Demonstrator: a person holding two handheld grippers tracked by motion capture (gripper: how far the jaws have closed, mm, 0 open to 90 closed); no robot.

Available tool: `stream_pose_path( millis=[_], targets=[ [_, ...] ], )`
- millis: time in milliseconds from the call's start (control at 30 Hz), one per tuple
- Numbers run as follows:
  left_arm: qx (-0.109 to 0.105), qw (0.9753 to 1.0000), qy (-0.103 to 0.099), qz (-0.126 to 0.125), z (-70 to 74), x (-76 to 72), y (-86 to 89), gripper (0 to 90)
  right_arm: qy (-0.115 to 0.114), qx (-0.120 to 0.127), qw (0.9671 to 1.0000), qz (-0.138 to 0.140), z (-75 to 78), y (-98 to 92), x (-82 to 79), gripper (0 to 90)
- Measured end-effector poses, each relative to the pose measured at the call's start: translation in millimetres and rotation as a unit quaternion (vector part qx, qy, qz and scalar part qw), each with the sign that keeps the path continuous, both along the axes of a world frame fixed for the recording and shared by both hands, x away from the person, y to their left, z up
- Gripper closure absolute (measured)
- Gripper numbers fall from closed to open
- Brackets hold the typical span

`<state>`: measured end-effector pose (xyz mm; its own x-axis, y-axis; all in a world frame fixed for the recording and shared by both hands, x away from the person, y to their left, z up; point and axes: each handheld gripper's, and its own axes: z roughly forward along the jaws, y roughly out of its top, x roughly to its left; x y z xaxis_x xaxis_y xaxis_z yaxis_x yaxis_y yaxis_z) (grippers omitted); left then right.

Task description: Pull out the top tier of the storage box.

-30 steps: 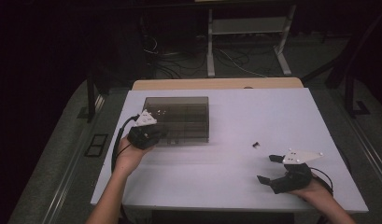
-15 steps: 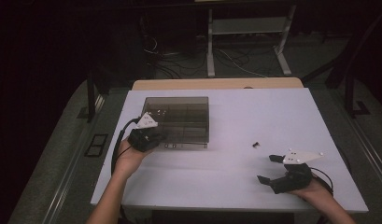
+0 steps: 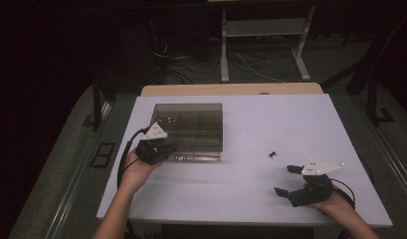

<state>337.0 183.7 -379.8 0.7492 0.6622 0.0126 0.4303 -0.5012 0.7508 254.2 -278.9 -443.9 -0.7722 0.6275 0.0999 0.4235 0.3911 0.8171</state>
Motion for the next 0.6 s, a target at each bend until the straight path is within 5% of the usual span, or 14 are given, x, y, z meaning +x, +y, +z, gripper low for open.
stream_pose_path(
  millis=[367,600],
  targets=[
    [0.01,0.9999,-0.003,-0.002,1.4,-3.4,-1.3,89.3,0.0,0.0,1.0,-0.001,0.0,-0.1,0.1,8.2],
    [0.001,0.9997,-0.023,0.006,13.4,-5.3,4.9,88.9,0.002,0.001,1.0,-0.003,-0.3,-0.3,1.9,8.2]
  ],
)
